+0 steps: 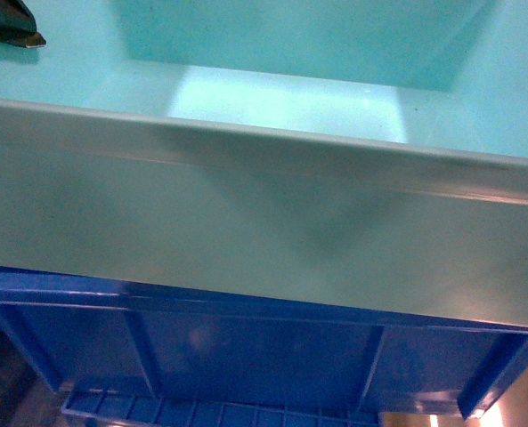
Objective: Stack blue boxes stably on right
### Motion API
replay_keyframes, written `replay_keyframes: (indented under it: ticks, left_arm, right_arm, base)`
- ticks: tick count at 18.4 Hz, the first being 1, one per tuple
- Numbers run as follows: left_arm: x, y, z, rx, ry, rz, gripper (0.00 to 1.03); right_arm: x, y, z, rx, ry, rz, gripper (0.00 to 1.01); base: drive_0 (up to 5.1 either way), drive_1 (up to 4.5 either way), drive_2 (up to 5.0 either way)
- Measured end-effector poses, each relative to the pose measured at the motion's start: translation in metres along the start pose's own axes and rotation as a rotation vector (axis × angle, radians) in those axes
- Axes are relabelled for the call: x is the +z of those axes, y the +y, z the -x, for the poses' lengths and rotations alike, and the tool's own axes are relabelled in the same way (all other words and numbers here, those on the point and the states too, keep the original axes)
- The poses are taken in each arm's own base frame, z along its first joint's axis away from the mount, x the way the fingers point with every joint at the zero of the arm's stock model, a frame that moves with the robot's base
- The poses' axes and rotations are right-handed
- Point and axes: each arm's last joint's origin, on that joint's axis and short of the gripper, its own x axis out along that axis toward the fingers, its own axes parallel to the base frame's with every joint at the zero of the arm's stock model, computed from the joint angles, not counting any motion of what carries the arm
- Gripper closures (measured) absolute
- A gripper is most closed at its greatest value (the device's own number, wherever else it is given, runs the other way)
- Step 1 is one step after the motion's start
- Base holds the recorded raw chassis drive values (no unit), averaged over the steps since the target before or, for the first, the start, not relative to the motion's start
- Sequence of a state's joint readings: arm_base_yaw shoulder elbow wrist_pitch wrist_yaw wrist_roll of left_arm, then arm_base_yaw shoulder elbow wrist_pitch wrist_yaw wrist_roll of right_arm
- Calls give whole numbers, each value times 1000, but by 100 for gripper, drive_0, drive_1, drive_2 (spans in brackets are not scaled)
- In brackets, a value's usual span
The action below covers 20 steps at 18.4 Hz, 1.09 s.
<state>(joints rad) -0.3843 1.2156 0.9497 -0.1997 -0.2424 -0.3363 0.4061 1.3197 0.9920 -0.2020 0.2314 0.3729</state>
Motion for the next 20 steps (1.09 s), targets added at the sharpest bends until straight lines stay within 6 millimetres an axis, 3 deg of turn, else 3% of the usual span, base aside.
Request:
replay_keyframes:
  ticks: [20]
  left_arm:
    - [0,0,1,1,-2,1,101]
  right_arm:
    - [0,0,0,4,2,1,99]
  base:
    - [33,33,33]
